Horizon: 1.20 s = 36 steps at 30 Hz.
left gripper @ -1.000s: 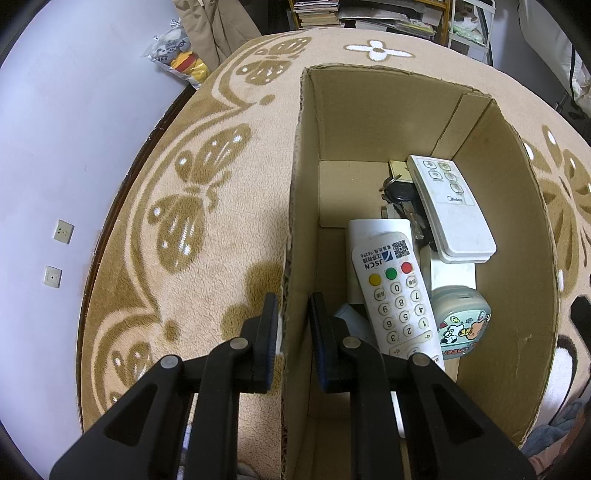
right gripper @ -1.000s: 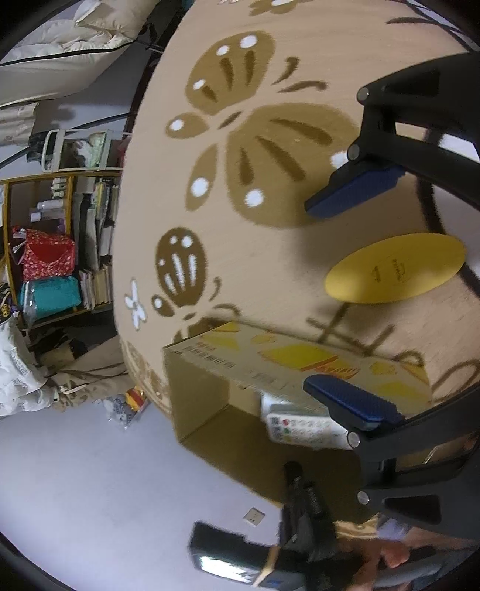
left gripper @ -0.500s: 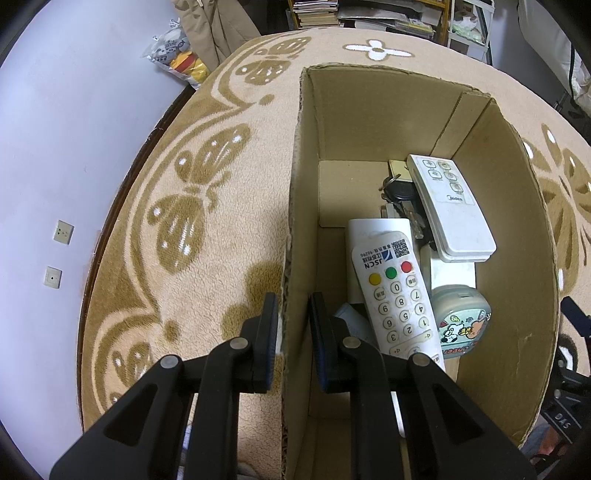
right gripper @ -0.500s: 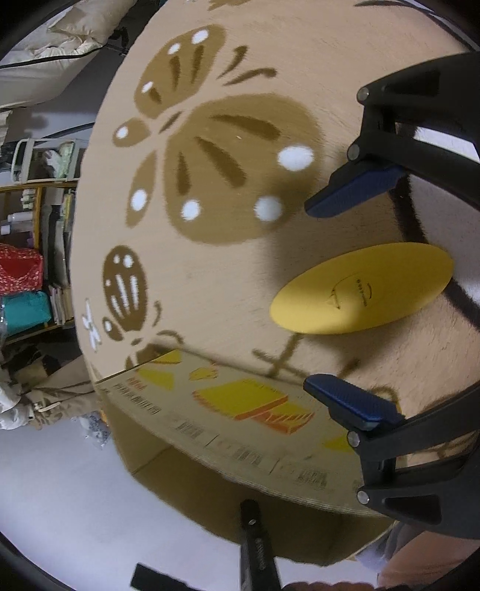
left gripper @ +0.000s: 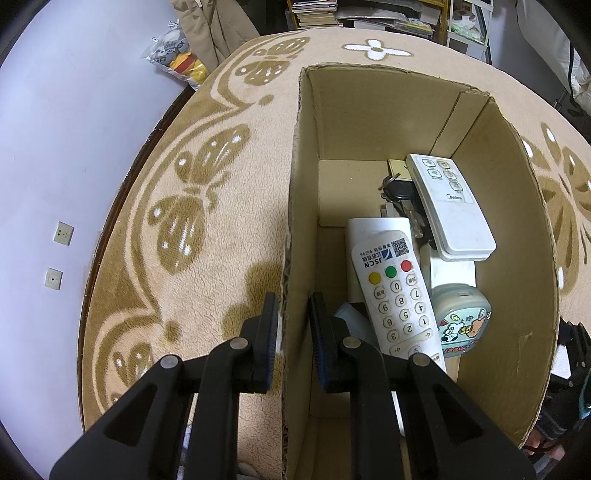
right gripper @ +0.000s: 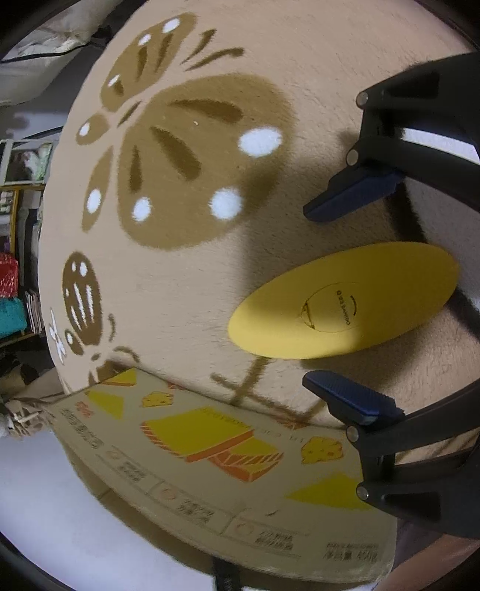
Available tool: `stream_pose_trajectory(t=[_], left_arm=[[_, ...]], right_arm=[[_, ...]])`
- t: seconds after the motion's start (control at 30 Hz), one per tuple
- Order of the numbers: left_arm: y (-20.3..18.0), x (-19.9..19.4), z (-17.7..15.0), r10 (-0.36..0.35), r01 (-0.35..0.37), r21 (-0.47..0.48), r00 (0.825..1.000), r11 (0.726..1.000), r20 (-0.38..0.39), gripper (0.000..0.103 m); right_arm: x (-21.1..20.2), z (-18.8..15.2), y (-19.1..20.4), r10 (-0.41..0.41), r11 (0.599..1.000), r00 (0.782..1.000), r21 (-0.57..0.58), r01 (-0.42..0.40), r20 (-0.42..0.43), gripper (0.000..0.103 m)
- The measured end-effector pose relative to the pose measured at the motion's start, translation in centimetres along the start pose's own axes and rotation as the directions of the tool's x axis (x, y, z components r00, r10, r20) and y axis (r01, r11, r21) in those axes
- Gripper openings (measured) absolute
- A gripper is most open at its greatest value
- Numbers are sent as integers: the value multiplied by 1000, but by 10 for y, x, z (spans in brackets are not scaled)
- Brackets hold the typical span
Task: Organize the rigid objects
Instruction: 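Move the right tool back to the rug and grasp the yellow oval remote, then carry the yellow oval remote into the box with the right tool and release it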
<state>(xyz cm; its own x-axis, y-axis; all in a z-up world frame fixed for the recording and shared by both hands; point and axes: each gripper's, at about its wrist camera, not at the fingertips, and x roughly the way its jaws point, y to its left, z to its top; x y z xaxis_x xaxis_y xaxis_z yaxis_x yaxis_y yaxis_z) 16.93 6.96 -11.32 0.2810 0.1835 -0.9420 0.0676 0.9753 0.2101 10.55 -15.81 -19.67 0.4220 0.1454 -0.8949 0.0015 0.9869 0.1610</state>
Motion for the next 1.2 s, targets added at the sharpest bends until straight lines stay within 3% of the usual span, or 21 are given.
stream_pose_trajectory(t=[0.2,0.3,0.37,0.4,0.7,1.2], left_arm=[[0,0,0,1,-1,1,1000,1000,0,17],[0,0,0,0,0,1,1000,1000,0,17],[0,0,0,0,0,0,1000,1000,0,17],[0,0,0,0,0,0,1000,1000,0,17],[0,0,0,-3,3,-1,1000,1000,0,17],[-1,-1,0,0,0,3,1000,1000,1,17]], right_arm=[[2,-4,9,-73,996,997,-59,74,16,85],[1,-5,9,-95,993,995,-61,97,23,76],[-2,-4,8,-105,993,994,-58,106,28,61],[-3,-4,7,-106,993,994,-55,108,31,60],[-9,-1,2,-121,992,990,-17,122,68,60],[-24,18,-9,-87,995,986,51,81,141,60]])
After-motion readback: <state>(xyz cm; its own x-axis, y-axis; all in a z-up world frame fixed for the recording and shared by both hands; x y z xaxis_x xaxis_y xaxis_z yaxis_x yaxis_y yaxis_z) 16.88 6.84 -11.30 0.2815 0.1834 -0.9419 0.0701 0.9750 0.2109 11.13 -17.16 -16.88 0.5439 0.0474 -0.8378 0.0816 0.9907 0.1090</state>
